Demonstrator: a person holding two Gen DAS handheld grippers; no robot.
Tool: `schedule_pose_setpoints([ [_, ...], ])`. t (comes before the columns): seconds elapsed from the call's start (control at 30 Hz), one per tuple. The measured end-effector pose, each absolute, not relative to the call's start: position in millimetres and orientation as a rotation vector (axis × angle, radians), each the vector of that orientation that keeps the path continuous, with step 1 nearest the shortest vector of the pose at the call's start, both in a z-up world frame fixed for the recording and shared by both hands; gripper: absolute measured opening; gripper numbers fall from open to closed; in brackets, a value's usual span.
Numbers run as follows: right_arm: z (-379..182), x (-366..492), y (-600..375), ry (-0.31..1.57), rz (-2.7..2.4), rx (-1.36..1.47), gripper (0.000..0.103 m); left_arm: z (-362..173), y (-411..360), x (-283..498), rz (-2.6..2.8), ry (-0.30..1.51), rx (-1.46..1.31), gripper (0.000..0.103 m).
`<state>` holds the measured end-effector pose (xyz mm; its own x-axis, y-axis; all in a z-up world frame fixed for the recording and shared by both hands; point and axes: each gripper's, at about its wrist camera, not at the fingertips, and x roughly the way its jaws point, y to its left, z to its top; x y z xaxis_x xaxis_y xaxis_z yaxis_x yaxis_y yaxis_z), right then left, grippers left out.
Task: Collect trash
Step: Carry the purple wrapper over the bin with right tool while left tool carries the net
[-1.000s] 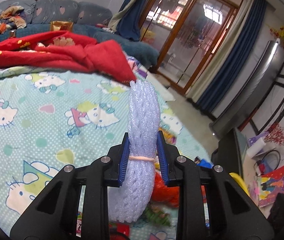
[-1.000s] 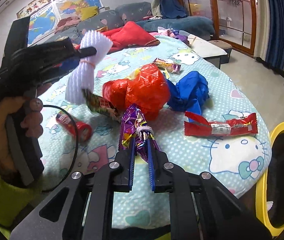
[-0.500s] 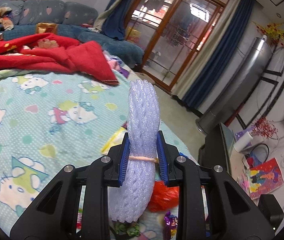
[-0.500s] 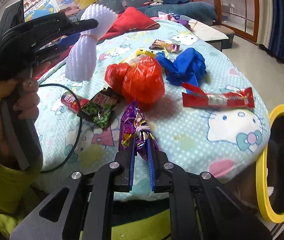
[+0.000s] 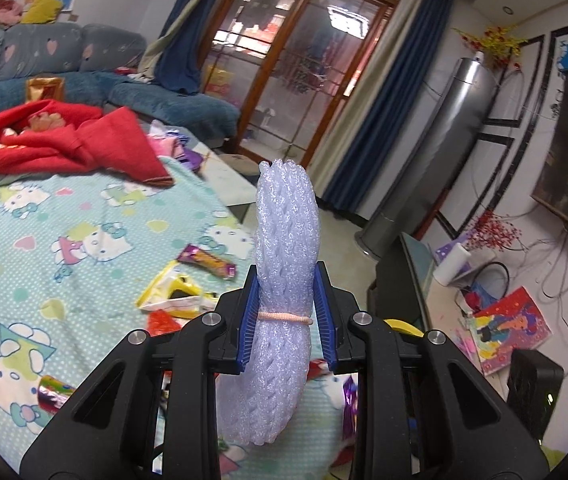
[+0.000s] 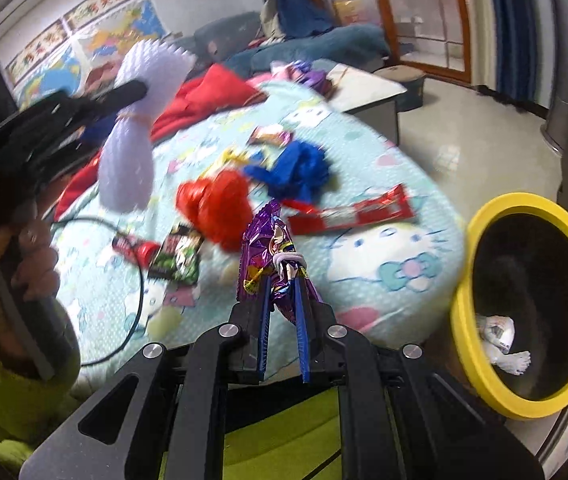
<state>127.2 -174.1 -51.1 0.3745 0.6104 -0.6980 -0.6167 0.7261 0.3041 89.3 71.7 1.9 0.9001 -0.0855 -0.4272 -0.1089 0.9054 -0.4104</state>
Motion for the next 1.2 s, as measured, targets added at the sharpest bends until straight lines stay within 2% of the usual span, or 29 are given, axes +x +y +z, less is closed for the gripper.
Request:
schedule_pose_setpoints([
  [0.4, -32, 146, -222, 0.800, 0.638, 0.100, 0.012, 19, 18, 85, -0.125, 0.449, -0.380, 0.020],
  [1.2, -31, 178, -317, 0.676, 0.343, 0.254, 0.012, -12, -75, 109, -0.303, 0.548, -0.234, 0.020],
])
